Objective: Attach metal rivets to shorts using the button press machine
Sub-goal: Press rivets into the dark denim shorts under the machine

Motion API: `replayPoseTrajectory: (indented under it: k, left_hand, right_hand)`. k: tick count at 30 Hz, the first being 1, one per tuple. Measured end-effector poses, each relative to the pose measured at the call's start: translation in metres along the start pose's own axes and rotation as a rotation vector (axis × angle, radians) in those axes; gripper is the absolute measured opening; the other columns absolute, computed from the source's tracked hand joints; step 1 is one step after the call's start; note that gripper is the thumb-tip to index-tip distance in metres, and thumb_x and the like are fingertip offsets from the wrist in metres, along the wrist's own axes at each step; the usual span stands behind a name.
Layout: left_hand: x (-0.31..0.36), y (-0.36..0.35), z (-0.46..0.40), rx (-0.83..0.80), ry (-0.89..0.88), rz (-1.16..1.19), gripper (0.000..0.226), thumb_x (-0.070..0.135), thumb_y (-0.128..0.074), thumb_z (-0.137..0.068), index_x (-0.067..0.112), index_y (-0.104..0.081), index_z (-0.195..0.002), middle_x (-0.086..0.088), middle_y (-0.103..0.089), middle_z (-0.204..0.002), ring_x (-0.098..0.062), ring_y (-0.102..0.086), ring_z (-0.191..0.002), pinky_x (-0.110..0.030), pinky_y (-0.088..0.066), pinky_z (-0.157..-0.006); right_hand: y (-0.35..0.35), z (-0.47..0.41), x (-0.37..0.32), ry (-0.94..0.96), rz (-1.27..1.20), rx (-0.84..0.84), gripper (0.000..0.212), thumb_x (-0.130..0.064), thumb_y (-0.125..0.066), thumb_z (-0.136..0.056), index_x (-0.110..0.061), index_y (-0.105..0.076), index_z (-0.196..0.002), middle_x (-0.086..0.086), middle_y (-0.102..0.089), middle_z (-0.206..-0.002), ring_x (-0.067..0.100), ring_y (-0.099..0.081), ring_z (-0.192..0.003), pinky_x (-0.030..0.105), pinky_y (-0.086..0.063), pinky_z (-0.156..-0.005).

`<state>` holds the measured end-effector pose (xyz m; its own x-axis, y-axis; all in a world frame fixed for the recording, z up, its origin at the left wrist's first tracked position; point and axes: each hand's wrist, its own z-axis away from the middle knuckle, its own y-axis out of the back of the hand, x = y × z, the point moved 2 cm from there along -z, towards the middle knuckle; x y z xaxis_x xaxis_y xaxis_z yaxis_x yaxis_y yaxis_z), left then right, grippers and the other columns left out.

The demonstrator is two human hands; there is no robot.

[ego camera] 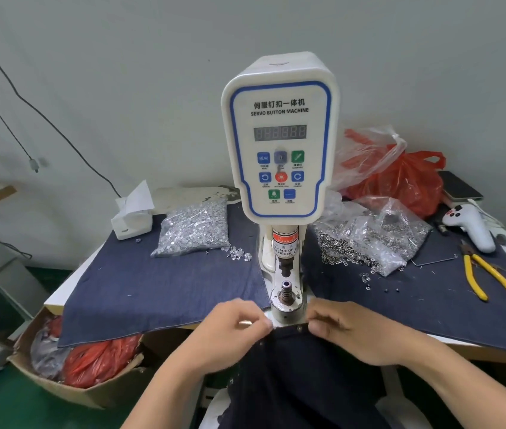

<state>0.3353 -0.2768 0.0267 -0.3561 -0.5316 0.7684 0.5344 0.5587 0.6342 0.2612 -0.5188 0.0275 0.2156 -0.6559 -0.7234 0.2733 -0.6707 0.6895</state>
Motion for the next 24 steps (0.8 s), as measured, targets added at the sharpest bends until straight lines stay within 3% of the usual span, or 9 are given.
replayPoseTrajectory:
  k: [2,5,8,10,16,18,21,24]
  left_hand:
    - [-0.007,0.020,-0.021,0.246,0.038,-0.081,0.022,0.044,-0.060,-0.091,0.034,-0.075,-0.078,0.022,-0.073,-0.084,0.004,-0.065,-0.085,-0.010,-0.043,-0.075]
    - [-0.034,0.053,-0.056,0.564,0.236,-0.180,0.014,0.027,-0.061,-0.101,0.029,-0.075,-0.100,0.014,-0.076,-0.098,-0.010,-0.068,-0.096,-0.029,-0.049,-0.088]
    - [-0.061,0.063,-0.087,0.557,0.346,-0.280,0.027,0.025,-0.062,-0.101,0.020,-0.070,-0.126,0.000,-0.075,-0.123,-0.024,-0.066,-0.117,-0.037,-0.049,-0.099]
    - [-0.067,0.060,-0.101,0.566,0.340,-0.312,0.031,0.030,-0.065,-0.101,0.023,-0.071,-0.130,0.001,-0.075,-0.126,-0.025,-0.066,-0.120,-0.037,-0.050,-0.097]
    - [-0.066,0.052,-0.119,0.664,0.315,-0.333,0.019,0.034,-0.072,-0.098,0.026,-0.082,-0.112,0.003,-0.080,-0.107,-0.024,-0.072,-0.105,-0.032,-0.053,-0.079]
    - [-0.065,0.050,-0.118,0.690,0.301,-0.316,0.016,0.031,-0.071,-0.099,0.024,-0.082,-0.109,0.002,-0.079,-0.104,-0.026,-0.071,-0.102,-0.030,-0.047,-0.075]
    - [-0.064,0.053,-0.113,0.749,0.280,-0.218,0.012,0.023,-0.068,-0.101,0.023,-0.078,-0.107,0.001,-0.078,-0.103,-0.025,-0.070,-0.101,-0.031,-0.042,-0.079]
    - [-0.055,0.055,-0.102,0.722,0.202,-0.091,0.012,0.017,-0.069,-0.099,0.024,-0.078,-0.103,0.007,-0.077,-0.098,-0.014,-0.070,-0.097,-0.029,-0.049,-0.087]
  right_hand:
    - [0.000,-0.007,0.008,-0.002,-0.051,0.041,0.019,-0.049,-0.048,-0.101,-0.035,-0.051,-0.088,-0.013,-0.051,-0.077,-0.001,-0.043,-0.072,0.023,-0.037,-0.070]
    - [-0.002,-0.012,0.016,-0.008,-0.135,0.062,0.017,-0.051,-0.054,-0.098,-0.041,-0.056,-0.084,-0.018,-0.052,-0.073,-0.002,-0.043,-0.069,0.018,-0.036,-0.066]
    - [-0.002,-0.014,0.020,-0.018,-0.164,0.083,0.016,-0.046,-0.058,-0.099,-0.044,-0.059,-0.083,-0.022,-0.052,-0.068,-0.003,-0.043,-0.064,0.014,-0.036,-0.062]
    - [-0.001,-0.014,0.021,-0.015,-0.197,0.094,0.019,-0.041,-0.060,-0.101,-0.045,-0.059,-0.082,-0.024,-0.054,-0.067,-0.004,-0.045,-0.062,0.012,-0.036,-0.061]
    - [-0.004,-0.013,0.023,-0.027,-0.201,0.098,0.017,-0.037,-0.061,-0.102,-0.032,-0.060,-0.085,-0.024,-0.056,-0.070,-0.005,-0.046,-0.065,0.013,-0.037,-0.065]
    - [-0.004,-0.013,0.023,-0.030,-0.200,0.100,0.017,-0.037,-0.062,-0.102,-0.030,-0.060,-0.086,-0.025,-0.056,-0.070,-0.006,-0.046,-0.066,0.013,-0.037,-0.065]
    - [-0.003,-0.013,0.022,-0.025,-0.197,0.103,0.017,-0.039,-0.061,-0.101,-0.029,-0.060,-0.087,-0.024,-0.056,-0.070,-0.005,-0.046,-0.065,0.013,-0.037,-0.065]
    - [-0.002,-0.013,0.021,-0.024,-0.204,0.099,0.017,-0.038,-0.061,-0.101,-0.029,-0.061,-0.087,-0.024,-0.057,-0.070,-0.005,-0.047,-0.065,0.011,-0.037,-0.065]
